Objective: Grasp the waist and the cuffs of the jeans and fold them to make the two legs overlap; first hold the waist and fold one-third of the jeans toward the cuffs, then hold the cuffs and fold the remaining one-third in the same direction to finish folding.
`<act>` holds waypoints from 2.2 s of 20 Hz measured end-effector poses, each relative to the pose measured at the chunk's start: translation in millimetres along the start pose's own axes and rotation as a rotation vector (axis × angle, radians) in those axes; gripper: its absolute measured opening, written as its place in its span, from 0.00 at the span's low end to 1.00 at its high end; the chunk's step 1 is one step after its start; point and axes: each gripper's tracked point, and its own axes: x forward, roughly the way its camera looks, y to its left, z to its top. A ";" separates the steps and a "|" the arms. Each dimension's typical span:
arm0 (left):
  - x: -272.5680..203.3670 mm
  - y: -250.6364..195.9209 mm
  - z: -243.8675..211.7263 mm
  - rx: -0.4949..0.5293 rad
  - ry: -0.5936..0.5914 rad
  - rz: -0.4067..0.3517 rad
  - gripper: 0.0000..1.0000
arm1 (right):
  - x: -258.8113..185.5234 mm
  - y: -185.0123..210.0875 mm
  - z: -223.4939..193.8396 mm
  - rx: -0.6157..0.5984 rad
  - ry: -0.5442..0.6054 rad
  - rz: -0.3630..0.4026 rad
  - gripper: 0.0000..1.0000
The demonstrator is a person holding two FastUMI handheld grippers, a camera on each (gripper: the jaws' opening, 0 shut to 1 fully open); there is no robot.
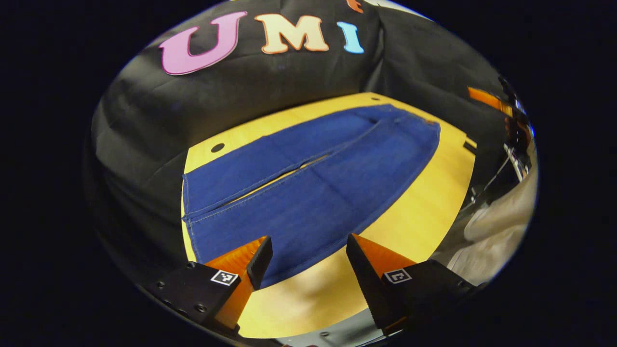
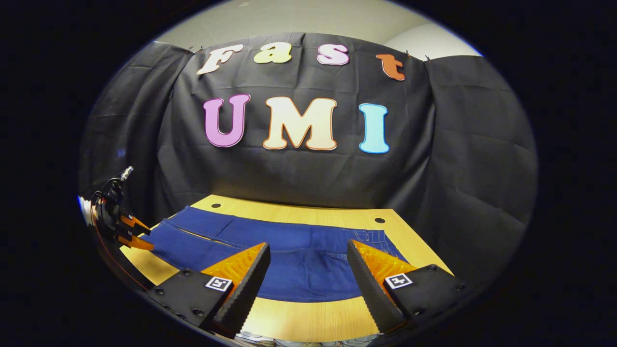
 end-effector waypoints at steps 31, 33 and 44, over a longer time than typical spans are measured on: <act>23.5 22.5 -93.4 0.455 0.704 -0.253 0.90 | 20.6 -5.6 -44.7 -0.004 0.135 -0.001 0.99; 24.3 21.9 -93.1 0.470 0.706 -0.251 0.89 | 19.8 -5.0 -48.3 -0.017 0.140 0.002 0.99; 20.0 14.3 -96.3 0.435 0.703 -0.212 0.49 | 25.8 -12.9 -52.1 0.044 0.142 0.001 0.99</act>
